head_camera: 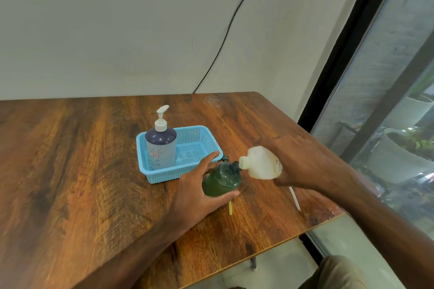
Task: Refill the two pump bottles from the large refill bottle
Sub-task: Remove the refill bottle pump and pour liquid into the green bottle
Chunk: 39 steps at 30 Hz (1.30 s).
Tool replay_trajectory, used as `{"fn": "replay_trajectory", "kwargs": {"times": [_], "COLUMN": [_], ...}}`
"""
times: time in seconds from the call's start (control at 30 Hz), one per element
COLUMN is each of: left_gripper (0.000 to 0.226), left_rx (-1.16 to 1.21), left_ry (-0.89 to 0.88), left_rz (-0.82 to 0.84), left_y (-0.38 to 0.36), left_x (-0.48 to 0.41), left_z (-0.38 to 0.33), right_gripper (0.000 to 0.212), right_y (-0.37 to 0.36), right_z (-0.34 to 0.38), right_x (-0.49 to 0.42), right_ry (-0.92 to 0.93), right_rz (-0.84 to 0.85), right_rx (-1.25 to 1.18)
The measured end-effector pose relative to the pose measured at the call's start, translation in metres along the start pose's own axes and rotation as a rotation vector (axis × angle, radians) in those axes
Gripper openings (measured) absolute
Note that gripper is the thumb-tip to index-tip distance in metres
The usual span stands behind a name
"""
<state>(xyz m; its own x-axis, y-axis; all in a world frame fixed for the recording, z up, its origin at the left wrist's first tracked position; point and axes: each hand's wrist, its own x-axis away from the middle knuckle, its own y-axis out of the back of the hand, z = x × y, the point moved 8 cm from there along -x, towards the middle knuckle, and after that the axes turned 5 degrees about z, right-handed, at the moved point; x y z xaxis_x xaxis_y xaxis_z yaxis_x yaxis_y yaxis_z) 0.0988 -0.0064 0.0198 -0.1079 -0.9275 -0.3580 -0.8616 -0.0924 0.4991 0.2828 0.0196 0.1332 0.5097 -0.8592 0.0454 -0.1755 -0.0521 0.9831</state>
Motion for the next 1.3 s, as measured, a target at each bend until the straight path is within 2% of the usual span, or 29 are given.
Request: {"fn": "replay_trajectory", "kwargs": {"times": [0.83,1.3], "left_gripper": [0.1,0.087], "left_rx": [-0.004,-0.025], "left_ry": [-0.001,-0.023], "left_rz": [0.011,0.005], "left_y": [-0.0002,0.001], "left_x": [-0.0005,-0.0002], "left_z": [0.0019,0.0005], "right_gripper": [0.083,0.083], "right_y": [-0.0024,-0.0037], "right_z": [-0.0013,-0.0018], "right_x": [-0.0016,-0.0005], "right_ry": [-0.003,0.011], "right_rz": [0.005,0.013], "right_rx": [-0.003,-0.019]}}
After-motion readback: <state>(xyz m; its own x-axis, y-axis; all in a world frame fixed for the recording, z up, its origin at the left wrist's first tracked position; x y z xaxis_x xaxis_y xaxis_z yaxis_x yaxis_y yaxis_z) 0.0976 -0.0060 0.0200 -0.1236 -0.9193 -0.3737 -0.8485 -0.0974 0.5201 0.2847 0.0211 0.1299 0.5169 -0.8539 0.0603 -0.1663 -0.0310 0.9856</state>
